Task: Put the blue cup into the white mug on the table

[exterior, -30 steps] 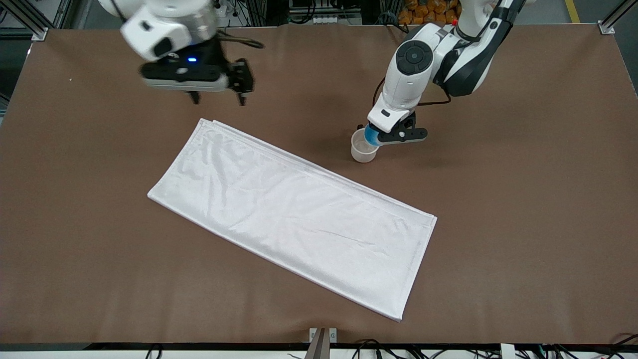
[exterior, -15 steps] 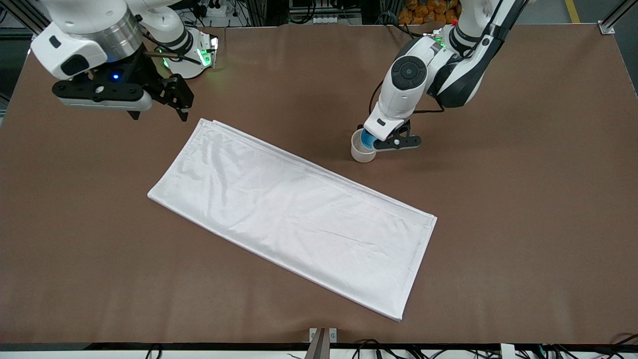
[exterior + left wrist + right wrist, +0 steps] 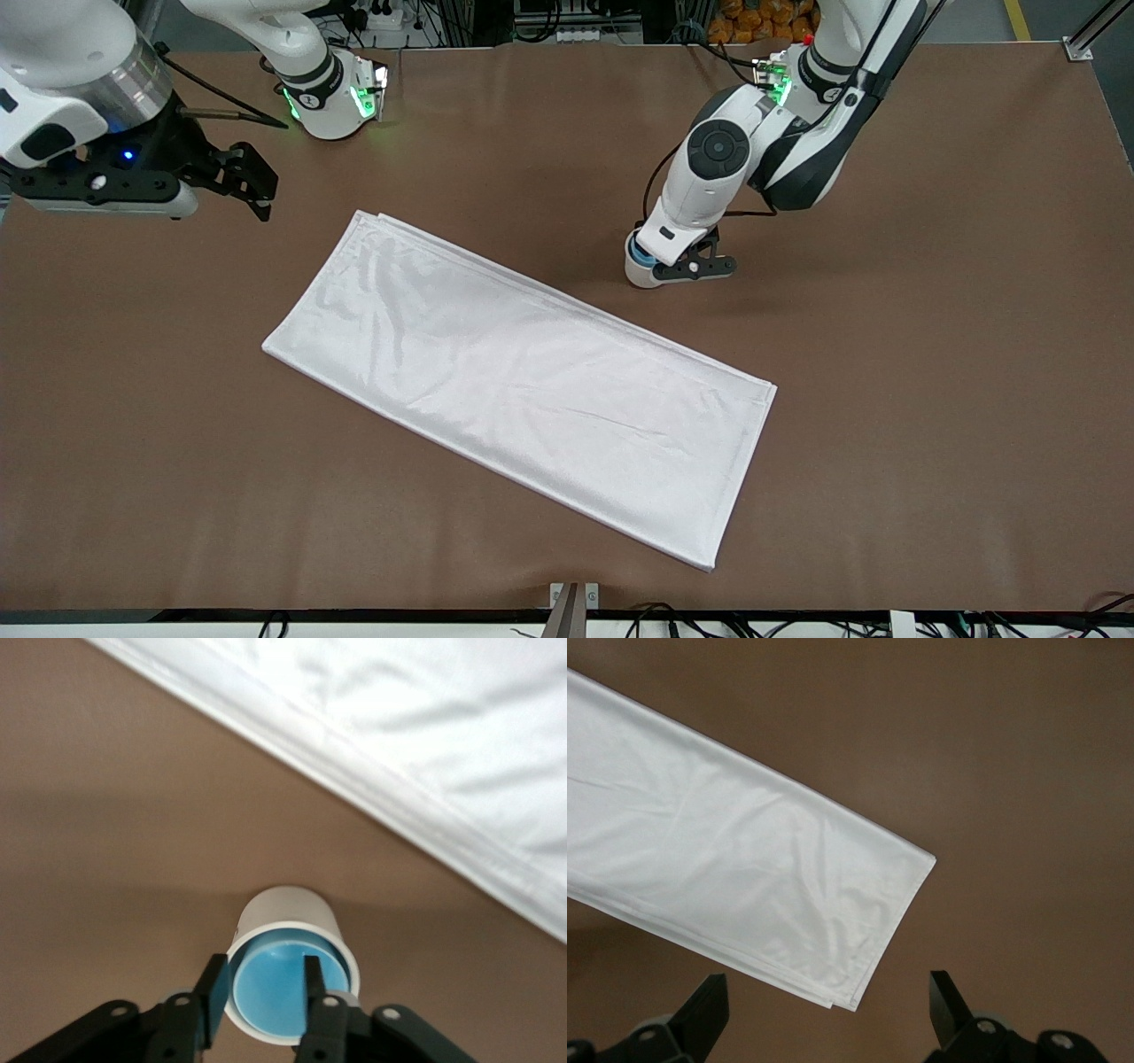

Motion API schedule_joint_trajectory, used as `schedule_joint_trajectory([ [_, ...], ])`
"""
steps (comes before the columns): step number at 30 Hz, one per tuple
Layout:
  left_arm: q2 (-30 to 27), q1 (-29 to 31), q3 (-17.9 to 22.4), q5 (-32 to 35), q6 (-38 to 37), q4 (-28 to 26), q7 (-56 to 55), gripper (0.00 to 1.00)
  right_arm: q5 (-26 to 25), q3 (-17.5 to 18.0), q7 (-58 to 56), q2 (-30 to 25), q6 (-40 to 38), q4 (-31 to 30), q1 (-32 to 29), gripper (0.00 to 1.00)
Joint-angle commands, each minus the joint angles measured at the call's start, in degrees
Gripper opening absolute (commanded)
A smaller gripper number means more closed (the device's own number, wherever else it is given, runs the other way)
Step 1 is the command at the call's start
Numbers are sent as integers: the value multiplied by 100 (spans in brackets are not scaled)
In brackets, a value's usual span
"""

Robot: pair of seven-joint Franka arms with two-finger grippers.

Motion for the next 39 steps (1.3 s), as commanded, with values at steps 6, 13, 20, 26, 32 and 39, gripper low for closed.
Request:
schedule_joint_trajectory([
  [6, 13, 830, 124, 134, -570, 1093, 927, 100, 462, 104, -423, -265, -53, -173, -608, 100],
  [13, 14, 1490, 116, 134, -587, 1401, 1657, 100, 893, -36, -642, -362, -9, -191, -873, 100],
  [20, -48, 1771, 124, 134, -605, 1410, 1824, 100, 920, -362, -1504, -485, -18, -252, -882, 100],
  [26, -188, 1895, 255, 134, -710, 1419, 2342, 100, 920, -362, -1522, -678, 297, -682, -882, 100],
  [32, -715, 1280, 1283, 64, -964, 1191, 3353, 100, 920, -379, -1636, -802, 676, -1052, -890, 100],
  [39, -1225, 1227, 1495, 55, -1747, 1260, 3855, 100, 937, -520, -1732, -784, 711, -1052, -864, 100],
])
